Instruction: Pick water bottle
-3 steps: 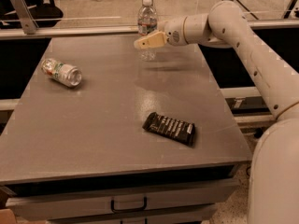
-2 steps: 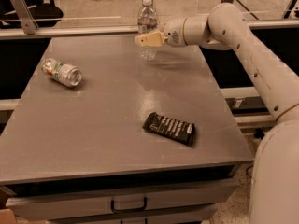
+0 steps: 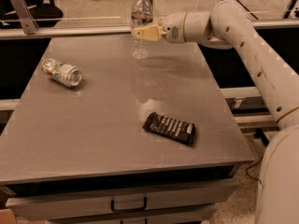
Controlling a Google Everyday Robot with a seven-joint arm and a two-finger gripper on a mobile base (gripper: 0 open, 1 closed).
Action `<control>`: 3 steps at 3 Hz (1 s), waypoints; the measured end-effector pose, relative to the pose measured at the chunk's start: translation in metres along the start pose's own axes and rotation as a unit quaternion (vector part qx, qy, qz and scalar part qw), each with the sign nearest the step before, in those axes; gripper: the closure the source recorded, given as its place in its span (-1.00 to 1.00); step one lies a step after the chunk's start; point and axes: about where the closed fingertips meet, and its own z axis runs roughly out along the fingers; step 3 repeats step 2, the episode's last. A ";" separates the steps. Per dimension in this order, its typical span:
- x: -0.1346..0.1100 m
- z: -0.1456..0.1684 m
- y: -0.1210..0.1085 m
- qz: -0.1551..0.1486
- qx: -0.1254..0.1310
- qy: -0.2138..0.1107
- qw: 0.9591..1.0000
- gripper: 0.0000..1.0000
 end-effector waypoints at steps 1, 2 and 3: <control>-0.023 -0.002 0.051 -0.005 -0.076 -0.018 0.997 1.00; -0.033 -0.004 0.103 -0.011 -0.162 -0.003 0.987 1.00; -0.033 -0.004 0.103 -0.011 -0.162 -0.003 0.987 1.00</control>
Offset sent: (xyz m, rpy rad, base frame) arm -0.1544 0.0586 0.0540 0.0135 0.0673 0.5609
